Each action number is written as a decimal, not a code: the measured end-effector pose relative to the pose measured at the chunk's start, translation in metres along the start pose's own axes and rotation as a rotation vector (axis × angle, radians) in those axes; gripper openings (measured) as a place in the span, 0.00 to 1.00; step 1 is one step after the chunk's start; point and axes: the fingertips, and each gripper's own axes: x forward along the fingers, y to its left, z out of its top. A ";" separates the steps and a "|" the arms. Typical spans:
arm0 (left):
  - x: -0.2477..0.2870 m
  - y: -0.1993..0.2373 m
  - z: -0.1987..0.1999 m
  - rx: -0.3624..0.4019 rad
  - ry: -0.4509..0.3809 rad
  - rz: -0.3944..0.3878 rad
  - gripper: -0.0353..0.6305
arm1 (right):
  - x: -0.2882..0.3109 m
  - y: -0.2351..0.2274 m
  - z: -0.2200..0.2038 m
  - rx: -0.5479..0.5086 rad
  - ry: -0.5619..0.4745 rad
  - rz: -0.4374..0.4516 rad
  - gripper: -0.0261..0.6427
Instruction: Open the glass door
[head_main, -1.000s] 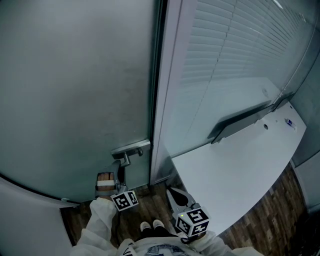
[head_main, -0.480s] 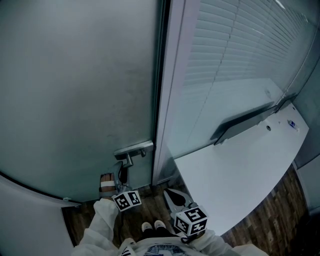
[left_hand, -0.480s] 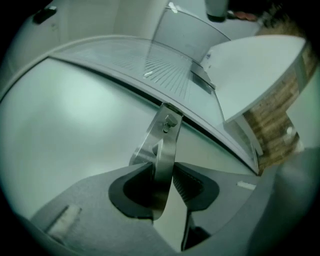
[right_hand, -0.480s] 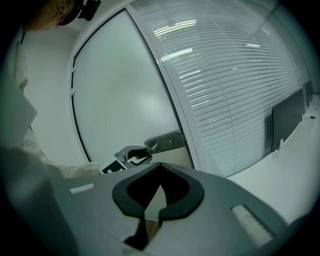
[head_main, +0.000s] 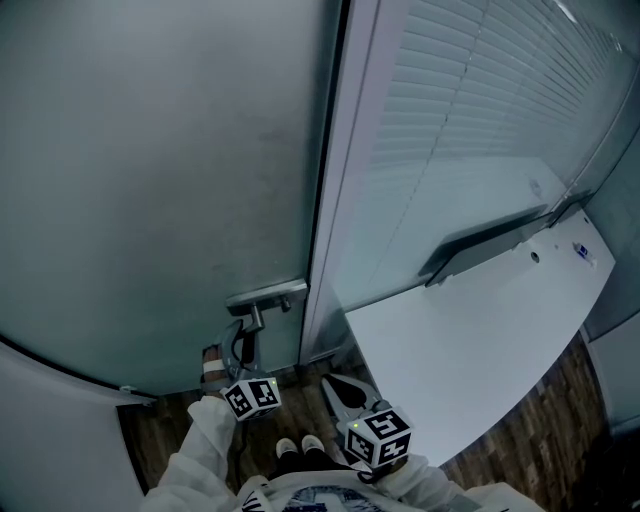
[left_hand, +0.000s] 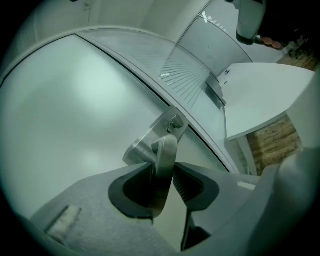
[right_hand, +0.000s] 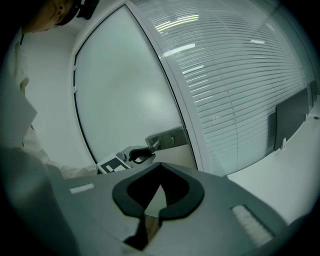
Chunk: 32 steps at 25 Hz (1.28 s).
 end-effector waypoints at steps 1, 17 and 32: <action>-0.004 -0.001 0.001 0.005 -0.002 -0.006 0.25 | 0.000 0.001 0.000 0.001 -0.001 0.002 0.05; -0.066 -0.010 0.014 0.054 -0.005 -0.065 0.24 | -0.015 0.023 0.013 0.010 -0.037 0.039 0.05; -0.105 -0.018 0.017 0.226 0.137 -0.094 0.29 | -0.033 0.012 0.005 0.042 -0.065 0.099 0.05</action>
